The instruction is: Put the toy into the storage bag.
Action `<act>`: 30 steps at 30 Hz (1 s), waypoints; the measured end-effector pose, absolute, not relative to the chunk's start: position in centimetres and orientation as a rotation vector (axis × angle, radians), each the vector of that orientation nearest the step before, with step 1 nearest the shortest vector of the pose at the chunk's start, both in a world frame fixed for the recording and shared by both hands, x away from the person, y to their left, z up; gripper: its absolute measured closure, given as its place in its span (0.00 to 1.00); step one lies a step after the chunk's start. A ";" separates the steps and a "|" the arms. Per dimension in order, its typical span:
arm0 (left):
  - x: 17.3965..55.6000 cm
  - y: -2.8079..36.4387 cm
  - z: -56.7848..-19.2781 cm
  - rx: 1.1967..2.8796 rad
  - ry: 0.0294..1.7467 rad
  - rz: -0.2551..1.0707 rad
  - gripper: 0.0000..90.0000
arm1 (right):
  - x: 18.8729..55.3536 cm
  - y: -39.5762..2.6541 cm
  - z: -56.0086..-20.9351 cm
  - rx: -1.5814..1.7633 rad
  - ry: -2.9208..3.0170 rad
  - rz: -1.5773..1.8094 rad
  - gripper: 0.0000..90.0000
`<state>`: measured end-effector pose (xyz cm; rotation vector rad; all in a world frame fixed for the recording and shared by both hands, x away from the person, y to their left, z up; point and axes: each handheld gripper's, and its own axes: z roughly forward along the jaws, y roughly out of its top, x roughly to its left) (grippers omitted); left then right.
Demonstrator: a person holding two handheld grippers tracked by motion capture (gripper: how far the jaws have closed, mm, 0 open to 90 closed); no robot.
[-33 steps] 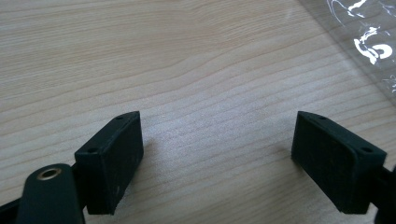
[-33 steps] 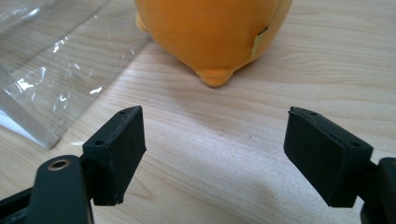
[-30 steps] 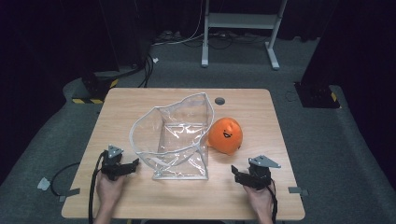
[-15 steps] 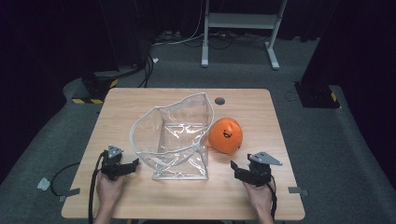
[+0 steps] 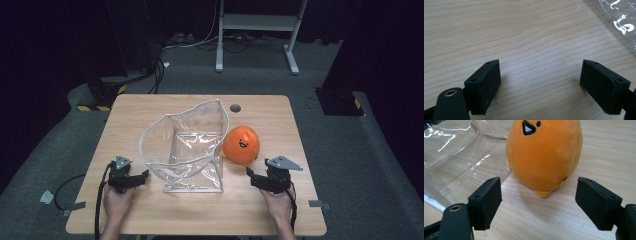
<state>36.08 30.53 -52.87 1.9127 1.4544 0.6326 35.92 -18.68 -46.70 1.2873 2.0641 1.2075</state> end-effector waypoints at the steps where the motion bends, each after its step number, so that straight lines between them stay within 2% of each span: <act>1: 36.1 30.5 -52.9 1.912 1.456 0.632 0.19 | 36.0 -18.6 -46.5 1.283 2.066 1.211 0.23; 30: 36.1 30.5 -52.9 1.912 1.455 0.634 0.19 | 38.4 -18.3 -43.1 1.282 2.041 1.188 0.21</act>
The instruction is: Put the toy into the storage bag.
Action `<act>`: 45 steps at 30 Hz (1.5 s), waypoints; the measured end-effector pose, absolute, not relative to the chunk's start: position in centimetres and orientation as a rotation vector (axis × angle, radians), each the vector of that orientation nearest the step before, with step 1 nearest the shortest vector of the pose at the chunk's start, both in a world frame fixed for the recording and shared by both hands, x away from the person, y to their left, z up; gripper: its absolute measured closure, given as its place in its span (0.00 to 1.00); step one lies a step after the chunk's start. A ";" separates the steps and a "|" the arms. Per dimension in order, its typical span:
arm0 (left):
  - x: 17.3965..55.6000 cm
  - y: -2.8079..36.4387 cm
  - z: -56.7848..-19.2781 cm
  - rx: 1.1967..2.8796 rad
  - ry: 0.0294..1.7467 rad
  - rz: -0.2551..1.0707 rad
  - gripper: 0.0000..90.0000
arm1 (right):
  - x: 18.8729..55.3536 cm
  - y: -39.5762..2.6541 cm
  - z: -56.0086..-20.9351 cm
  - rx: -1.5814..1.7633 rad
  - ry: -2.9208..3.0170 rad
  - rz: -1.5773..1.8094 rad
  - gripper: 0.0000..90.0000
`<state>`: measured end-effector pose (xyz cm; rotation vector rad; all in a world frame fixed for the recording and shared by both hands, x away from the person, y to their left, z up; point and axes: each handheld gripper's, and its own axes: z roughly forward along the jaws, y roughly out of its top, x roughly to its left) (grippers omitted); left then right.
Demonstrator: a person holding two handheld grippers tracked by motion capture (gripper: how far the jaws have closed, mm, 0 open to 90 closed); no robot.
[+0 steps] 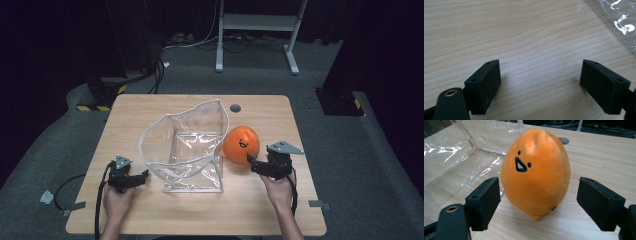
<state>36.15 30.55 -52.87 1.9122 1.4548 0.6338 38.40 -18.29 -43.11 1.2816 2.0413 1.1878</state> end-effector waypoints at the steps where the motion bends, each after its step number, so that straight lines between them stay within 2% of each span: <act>1: 36.1 30.5 -52.9 1.912 1.455 0.634 0.19 | 38.4 -18.3 -43.1 1.282 2.041 1.188 0.21; 15: 36.2 30.5 -52.9 1.912 1.455 0.634 0.19 | 40.7 -17.6 -42.1 1.263 2.067 1.191 0.21; 45: 36.1 30.5 -52.9 1.913 1.455 0.634 0.19 | 44.4 -16.2 -43.0 1.279 2.124 1.199 0.20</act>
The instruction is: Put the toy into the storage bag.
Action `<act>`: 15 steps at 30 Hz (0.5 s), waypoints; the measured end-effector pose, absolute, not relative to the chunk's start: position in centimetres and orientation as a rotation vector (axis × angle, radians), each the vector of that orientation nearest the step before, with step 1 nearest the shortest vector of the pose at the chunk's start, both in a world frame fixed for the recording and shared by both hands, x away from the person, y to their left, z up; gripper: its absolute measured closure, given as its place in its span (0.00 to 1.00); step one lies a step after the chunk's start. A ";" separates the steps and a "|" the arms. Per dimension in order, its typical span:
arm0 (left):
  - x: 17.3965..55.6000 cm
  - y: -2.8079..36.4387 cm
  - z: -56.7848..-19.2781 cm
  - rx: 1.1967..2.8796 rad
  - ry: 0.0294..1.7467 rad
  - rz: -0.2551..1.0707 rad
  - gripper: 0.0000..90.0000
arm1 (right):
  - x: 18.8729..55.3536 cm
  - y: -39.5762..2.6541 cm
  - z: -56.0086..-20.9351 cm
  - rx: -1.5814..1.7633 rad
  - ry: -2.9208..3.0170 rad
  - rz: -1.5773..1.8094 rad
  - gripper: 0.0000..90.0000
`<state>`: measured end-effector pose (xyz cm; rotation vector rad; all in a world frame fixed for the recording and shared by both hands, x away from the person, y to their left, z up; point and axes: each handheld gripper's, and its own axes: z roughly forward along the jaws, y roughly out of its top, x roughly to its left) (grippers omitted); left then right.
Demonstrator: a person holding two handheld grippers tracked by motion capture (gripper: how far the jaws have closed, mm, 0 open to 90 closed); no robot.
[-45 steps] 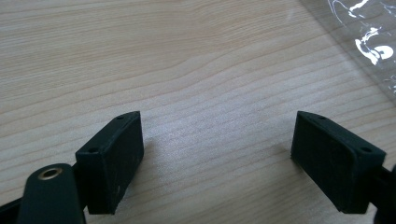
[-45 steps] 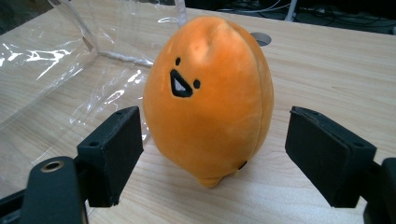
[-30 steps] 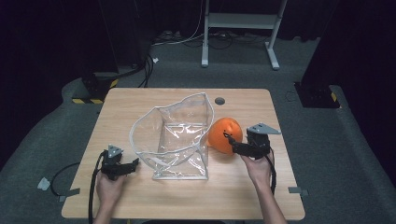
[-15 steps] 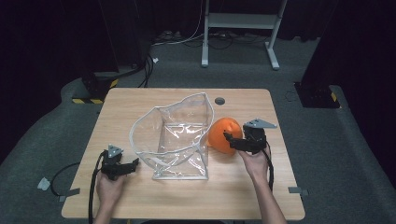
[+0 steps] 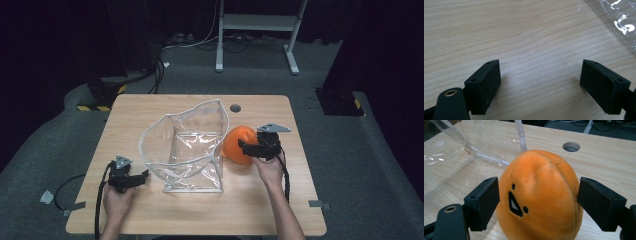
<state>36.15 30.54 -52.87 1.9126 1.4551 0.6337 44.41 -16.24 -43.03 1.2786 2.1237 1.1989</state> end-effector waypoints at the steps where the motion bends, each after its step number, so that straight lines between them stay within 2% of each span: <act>1: 36.1 30.5 -52.9 1.913 1.455 0.634 0.19 | 44.5 -16.3 -43.1 1.280 2.123 1.199 0.20; 15: 36.1 30.5 -52.9 1.913 1.455 0.634 0.19 | 45.5 -16.0 -44.1 1.277 2.148 1.170 0.21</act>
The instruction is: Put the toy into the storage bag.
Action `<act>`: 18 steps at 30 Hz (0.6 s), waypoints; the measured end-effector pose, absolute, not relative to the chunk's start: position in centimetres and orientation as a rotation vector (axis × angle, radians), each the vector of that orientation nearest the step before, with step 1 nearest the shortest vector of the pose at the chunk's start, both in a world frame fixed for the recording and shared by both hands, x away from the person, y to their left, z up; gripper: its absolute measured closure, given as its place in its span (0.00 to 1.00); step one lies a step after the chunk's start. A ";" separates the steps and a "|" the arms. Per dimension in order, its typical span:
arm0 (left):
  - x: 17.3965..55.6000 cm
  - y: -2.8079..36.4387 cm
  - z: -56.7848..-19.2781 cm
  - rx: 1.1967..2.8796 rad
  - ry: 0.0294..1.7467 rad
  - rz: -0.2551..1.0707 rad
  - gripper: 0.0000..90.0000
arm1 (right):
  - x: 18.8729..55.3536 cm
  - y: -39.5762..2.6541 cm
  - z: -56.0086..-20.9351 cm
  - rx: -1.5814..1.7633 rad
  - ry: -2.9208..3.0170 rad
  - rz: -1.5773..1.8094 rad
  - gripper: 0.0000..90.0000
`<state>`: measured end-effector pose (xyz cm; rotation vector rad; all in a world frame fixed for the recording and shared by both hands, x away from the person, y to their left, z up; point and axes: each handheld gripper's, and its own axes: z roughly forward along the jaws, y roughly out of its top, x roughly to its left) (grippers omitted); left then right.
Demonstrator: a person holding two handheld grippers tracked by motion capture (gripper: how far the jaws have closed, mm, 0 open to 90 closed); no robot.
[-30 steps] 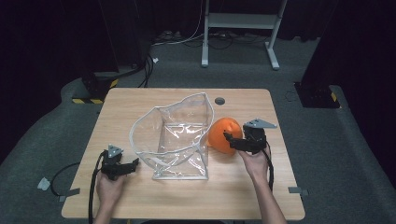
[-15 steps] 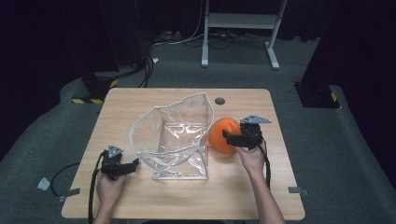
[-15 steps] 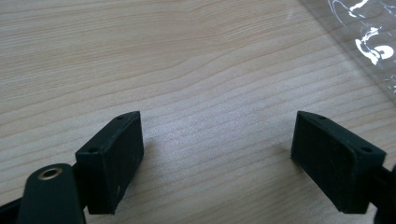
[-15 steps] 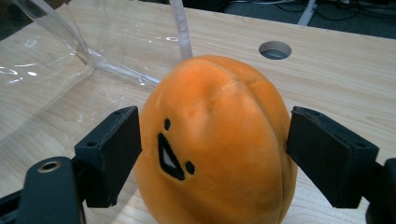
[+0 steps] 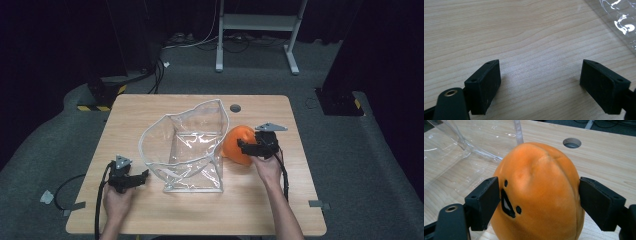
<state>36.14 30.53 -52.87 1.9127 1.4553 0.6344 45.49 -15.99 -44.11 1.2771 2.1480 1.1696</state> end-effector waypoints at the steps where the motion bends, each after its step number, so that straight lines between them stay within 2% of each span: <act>1: 36.1 30.5 -52.9 1.912 1.456 0.635 0.19 | 45.5 -15.9 -44.2 1.276 2.149 1.170 0.22; 2: 36.1 30.5 -52.9 1.912 1.456 0.635 0.19 | 45.5 -15.9 -44.2 1.276 2.149 1.170 0.22; 7: 36.1 30.5 -52.9 1.912 1.456 0.634 0.19 | 45.6 -15.5 -44.5 1.227 2.180 1.141 0.38; 8: 36.1 30.5 -52.9 1.912 1.456 0.634 0.19 | 45.6 -15.5 -44.5 1.227 2.180 1.141 0.38; 12: 36.1 30.5 -52.9 1.912 1.457 0.636 0.19 | 45.4 -15.5 -44.5 1.223 2.181 1.102 0.59; 18: 36.1 30.5 -52.9 1.914 1.455 0.633 0.19 | 45.0 -15.4 -44.0 1.213 2.176 1.096 0.71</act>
